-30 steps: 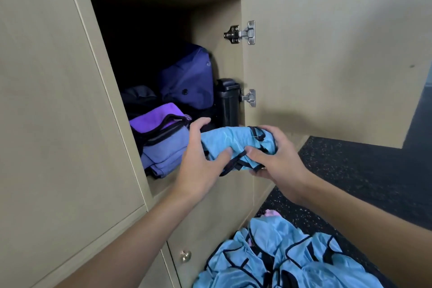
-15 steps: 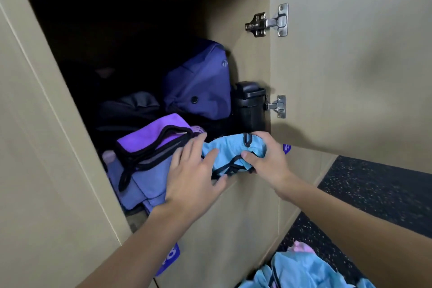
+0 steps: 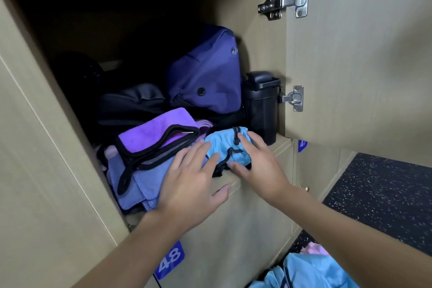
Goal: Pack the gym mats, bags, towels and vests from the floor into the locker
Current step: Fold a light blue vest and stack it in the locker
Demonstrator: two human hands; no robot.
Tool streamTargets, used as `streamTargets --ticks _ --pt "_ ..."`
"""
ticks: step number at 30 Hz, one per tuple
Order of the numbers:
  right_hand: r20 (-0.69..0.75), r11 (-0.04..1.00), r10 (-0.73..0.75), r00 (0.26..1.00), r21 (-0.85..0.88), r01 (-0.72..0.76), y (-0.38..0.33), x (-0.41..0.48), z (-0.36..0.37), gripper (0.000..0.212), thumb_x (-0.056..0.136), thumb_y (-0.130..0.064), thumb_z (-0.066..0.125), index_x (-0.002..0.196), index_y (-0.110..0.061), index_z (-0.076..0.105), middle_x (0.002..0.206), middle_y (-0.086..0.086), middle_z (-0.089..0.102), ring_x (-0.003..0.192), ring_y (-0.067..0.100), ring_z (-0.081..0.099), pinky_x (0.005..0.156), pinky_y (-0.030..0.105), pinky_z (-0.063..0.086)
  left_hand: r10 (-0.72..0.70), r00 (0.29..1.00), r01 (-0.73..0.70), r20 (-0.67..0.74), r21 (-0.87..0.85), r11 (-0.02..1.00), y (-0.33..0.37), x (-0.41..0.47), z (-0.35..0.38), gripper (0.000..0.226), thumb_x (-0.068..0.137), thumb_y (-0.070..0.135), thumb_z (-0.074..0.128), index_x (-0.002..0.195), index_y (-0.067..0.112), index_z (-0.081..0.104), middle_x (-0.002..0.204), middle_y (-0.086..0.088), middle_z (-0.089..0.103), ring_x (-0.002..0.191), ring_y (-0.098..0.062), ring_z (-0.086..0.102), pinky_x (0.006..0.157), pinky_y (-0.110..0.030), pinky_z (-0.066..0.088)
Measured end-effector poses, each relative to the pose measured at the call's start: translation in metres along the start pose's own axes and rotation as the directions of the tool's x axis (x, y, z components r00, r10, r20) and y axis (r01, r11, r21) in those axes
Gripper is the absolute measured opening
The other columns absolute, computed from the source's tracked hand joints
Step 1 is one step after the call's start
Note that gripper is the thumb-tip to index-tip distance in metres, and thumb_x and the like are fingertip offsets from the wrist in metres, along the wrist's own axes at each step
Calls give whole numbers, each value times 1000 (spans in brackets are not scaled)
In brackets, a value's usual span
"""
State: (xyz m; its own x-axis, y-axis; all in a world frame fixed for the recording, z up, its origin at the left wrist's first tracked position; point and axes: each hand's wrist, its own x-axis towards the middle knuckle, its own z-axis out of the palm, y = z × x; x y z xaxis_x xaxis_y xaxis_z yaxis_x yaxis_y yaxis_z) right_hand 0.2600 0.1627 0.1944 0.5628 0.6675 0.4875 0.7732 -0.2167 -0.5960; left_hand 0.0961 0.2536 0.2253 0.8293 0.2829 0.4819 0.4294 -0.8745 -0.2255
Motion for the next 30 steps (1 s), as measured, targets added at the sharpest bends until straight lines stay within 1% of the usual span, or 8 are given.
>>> streamTargets --ticks 2,4,6,9,13,18,23,30 --pt "15 999 12 1000 -34 -12 -1 8 2 72 91 -44 65 153 -24 34 160 -6 25 143 18 29 111 34 35 -4 1000 4 7 14 1000 0 -1 0 69 80 63 49 124 12 66 139 -10 57 136 -26 47 111 -37 30" --pt "-63 993 -28 998 -119 20 -1 9 3 67 89 -43 69 147 -22 44 154 -1 34 134 24 35 105 41 40 -3 1000 2 15 26 1000 0 -1 1 72 79 65 47 126 13 65 141 -9 56 138 -26 46 112 -36 28" --pt "-159 987 -97 983 -141 75 3 4 4 58 84 -37 75 136 -19 57 141 2 45 120 27 45 93 45 47 -1 1000 1 12 37 999 -1 -2 2 74 79 65 46 129 13 63 143 -8 54 139 -25 45 113 -36 27" --pt "-134 995 -79 988 -69 70 5 3 5 52 87 -34 73 135 -23 58 137 -3 46 115 21 52 84 37 50 -5 1000 5 5 58 998 -2 -1 6 77 81 67 43 132 13 61 146 -8 52 141 -24 41 113 -37 27" --pt "-60 997 -37 998 -76 32 -1 21 6 54 90 -35 69 141 -24 54 142 -6 45 120 18 54 90 33 48 -64 998 62 24 83 995 -1 1 10 86 81 72 36 141 14 55 154 -6 44 146 -20 35 115 -39 26" --pt "-33 997 -3 999 -81 0 -2 22 4 57 91 -36 69 144 -26 50 147 -8 42 124 17 52 92 30 45 -87 995 83 49 82 993 1 2 9 87 79 74 36 140 16 57 152 -5 47 144 -19 37 112 -37 20" --pt "-38 999 -4 999 -41 2 -5 19 4 67 88 -33 73 147 -20 44 148 -6 39 126 17 51 98 34 47 -45 998 45 37 19 999 -2 0 6 86 81 72 31 146 20 49 158 -3 37 149 -19 26 114 -35 15" --pt "-11 1000 18 1000 15 -17 -3 6 -3 81 84 -37 75 152 -21 34 153 -5 31 134 21 44 105 43 44 -9 1000 9 19 -27 1000 -2 -5 -5 81 79 66 36 143 18 52 151 -6 47 146 -23 35 113 -33 12"
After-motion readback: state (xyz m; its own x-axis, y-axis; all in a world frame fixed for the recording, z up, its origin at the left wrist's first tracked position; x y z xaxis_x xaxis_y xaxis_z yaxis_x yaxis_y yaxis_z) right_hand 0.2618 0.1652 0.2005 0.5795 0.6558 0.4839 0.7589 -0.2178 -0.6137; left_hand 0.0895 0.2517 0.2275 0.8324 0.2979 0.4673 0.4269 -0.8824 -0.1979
